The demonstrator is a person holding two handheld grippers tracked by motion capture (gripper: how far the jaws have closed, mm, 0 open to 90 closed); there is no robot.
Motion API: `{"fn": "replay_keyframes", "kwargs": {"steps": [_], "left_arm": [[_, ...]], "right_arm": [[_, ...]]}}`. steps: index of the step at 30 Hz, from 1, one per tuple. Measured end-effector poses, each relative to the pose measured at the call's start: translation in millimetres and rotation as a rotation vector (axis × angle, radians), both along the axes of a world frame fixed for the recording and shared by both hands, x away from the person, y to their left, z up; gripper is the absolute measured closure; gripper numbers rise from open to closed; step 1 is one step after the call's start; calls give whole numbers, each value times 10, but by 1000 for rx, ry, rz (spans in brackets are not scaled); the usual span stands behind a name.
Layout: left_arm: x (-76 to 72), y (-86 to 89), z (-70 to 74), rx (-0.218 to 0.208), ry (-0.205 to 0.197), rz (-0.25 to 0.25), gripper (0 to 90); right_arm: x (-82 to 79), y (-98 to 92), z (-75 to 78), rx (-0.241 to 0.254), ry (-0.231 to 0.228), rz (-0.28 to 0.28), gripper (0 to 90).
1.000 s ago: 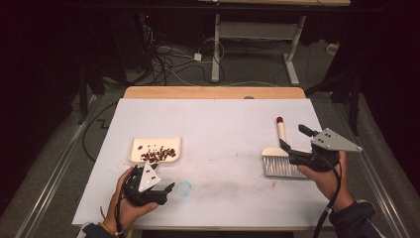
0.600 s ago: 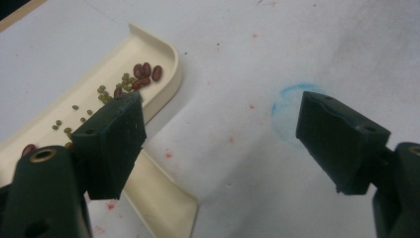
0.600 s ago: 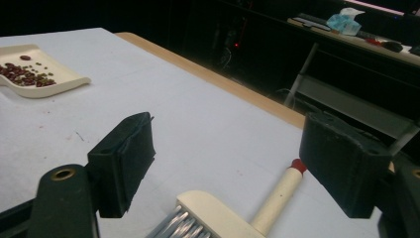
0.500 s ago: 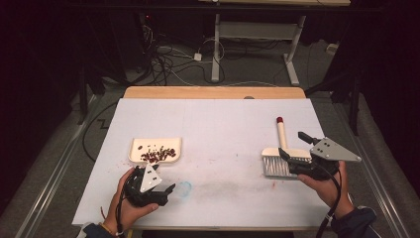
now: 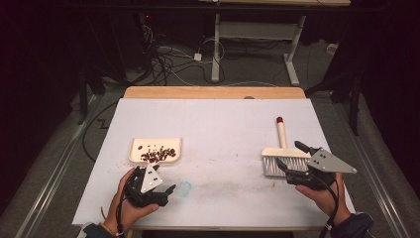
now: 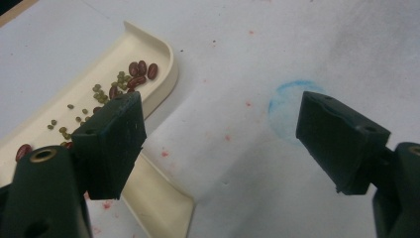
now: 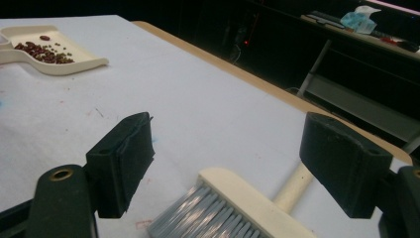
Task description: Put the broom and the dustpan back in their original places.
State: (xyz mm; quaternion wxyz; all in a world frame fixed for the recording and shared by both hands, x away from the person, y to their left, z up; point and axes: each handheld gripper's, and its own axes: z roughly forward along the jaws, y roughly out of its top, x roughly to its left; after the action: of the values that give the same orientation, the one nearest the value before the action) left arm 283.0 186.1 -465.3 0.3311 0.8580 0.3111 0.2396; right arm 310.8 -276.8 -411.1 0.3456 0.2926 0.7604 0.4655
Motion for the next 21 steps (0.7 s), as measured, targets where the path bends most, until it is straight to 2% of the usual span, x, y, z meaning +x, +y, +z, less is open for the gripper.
{"fn": "replay_keyframes", "kwargs": {"steps": [3, 11, 17, 21], "left_arm": [[1, -1, 0, 1, 0, -3, 186], [4, 2, 0, -4, -3, -10, 186], [14, 6, 5, -6, -2, -9, 186], [20, 22, 0, -13, 1, -2, 186]], "right_arm": [[-18, -3, -38, -15, 3, -7, 219], [-94, -62, -178, -10, 27, -8, 227], [-153, -123, -310, -15, 65, -28, 226], [-190, -128, -428, -46, 101, -31, 217]]}}
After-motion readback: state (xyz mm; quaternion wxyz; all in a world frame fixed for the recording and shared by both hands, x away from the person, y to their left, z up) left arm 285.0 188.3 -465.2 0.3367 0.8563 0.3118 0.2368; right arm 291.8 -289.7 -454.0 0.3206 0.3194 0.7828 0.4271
